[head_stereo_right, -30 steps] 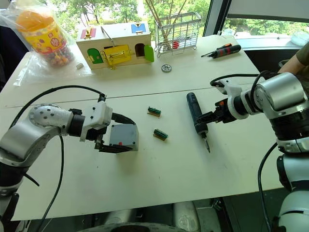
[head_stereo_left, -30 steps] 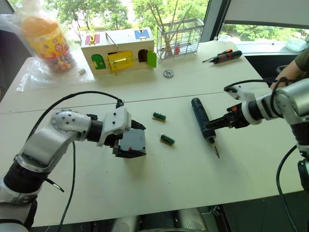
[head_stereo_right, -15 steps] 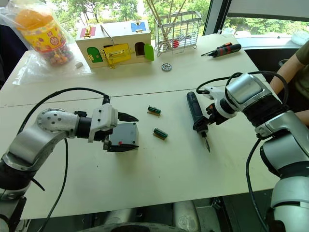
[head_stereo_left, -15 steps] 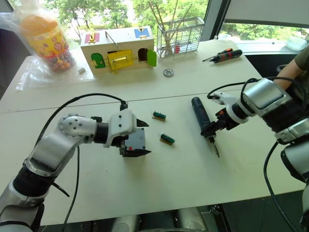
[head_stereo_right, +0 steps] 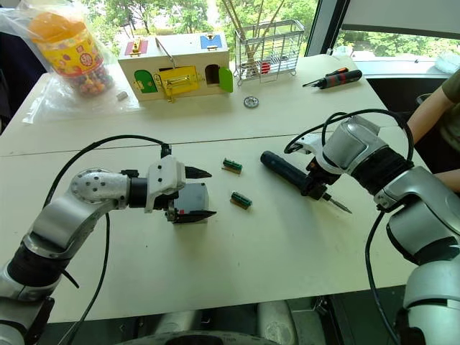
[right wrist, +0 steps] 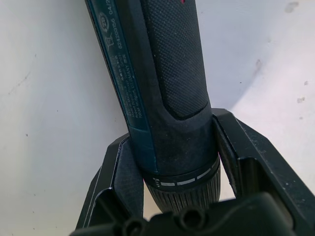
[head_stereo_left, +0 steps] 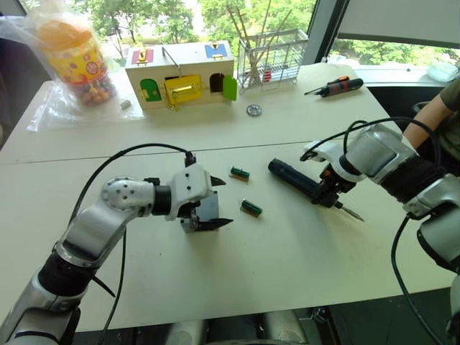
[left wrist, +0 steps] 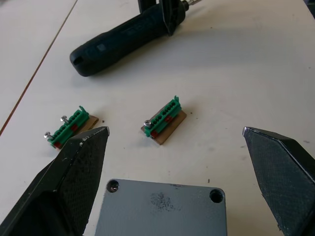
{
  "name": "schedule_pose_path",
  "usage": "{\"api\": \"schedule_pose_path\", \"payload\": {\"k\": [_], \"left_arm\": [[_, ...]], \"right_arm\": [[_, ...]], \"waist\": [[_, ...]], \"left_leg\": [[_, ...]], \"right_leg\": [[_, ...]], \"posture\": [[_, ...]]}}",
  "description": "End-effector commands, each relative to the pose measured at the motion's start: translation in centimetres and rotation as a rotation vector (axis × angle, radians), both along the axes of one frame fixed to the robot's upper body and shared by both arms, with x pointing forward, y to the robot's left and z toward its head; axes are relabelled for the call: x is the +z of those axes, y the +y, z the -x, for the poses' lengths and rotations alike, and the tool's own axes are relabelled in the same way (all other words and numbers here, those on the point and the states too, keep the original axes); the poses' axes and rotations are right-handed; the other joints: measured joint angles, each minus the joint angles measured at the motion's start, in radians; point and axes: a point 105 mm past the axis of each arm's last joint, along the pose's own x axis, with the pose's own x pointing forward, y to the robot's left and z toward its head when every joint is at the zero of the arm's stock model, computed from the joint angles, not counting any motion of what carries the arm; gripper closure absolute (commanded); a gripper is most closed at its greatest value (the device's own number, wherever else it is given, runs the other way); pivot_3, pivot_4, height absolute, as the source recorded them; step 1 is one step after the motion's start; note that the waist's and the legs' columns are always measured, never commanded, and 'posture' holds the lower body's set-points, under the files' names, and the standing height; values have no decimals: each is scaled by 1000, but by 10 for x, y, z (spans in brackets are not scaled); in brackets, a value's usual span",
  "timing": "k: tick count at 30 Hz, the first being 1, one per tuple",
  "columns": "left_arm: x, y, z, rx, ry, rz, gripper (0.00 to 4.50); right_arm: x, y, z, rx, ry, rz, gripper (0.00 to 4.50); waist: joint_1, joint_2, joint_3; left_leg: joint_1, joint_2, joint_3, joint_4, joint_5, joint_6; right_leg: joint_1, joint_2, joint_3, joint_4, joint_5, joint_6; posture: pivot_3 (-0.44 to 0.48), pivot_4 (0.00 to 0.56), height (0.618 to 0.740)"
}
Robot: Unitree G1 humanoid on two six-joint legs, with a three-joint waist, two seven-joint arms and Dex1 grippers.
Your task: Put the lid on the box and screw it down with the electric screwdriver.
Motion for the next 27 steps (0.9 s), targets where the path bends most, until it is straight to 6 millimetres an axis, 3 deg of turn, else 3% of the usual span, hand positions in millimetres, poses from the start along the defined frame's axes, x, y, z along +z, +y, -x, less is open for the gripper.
{"api": "schedule_pose_path", "payload": {"k": [1, 4, 10, 15, 18, 21, 24, 27], "left_arm": [[5, -1, -4, 0, -37, 6, 0], [6, 2, -10, 12, -42, 6, 0], [8, 24, -23, 65, -6, 10, 0], [19, 41, -27, 90, 57, 93, 0], [27, 56, -28, 126, 105, 131, 0], [27, 67, -24, 147, 139, 113, 0], [22, 74, -12, 158, 186, 71, 0], [21, 71, -2, 153, 213, 68, 0]], "right_arm": [[-8, 1, 9, 50, 55, -6, 2710], [3, 3, -3, 37, -20, -29, 2710], [65, 24, -27, -98, -194, -273, 2710], [122, 50, -26, -194, -290, -595, 2710], [180, 75, -20, -91, -542, -984, 2710], [211, 76, -13, -94, -860, -1204, 2710], [204, 85, -3, -162, -1039, -1269, 2710], [190, 108, 13, -90, -1040, -1370, 2710]], "waist": [[5, 0, 0], [7, 0, 0], [-15, 6, 4], [-16, 11, 7], [-19, 10, 7], [-14, 10, 6], [-11, 9, 5], [-13, 9, 5]], "left_leg": [[0, 0, 0, 0, 0, 0], [0, 0, 0, 0, 1, -1], [-1, 0, 1, -1, 1, -2], [-9, 1, 0, -2, 2, -4], [-11, 1, 0, -1, 2, -4], [-11, 1, 0, 0, 3, -4], [-11, 0, -2, 2, 3, -5], [-11, -1, -2, 4, 3, -5]], "right_leg": [[0, 0, 0, 0, 0, 0], [0, 0, 0, 0, 0, 0], [-4, 0, 1, 2, 0, -1], [-13, 0, 1, 4, 0, -1], [-14, 0, 1, 4, 0, -1], [-16, -1, 1, 9, 0, -1], [-16, -1, 1, 14, 0, -1], [-15, -1, 1, 15, 0, -1]], "posture": [[0, 150, 740], [0, 150, 740], [0, 150, 740], [0, 150, 740], [0, 150, 740], [0, 150, 740], [0, 150, 740], [0, 150, 740]]}}
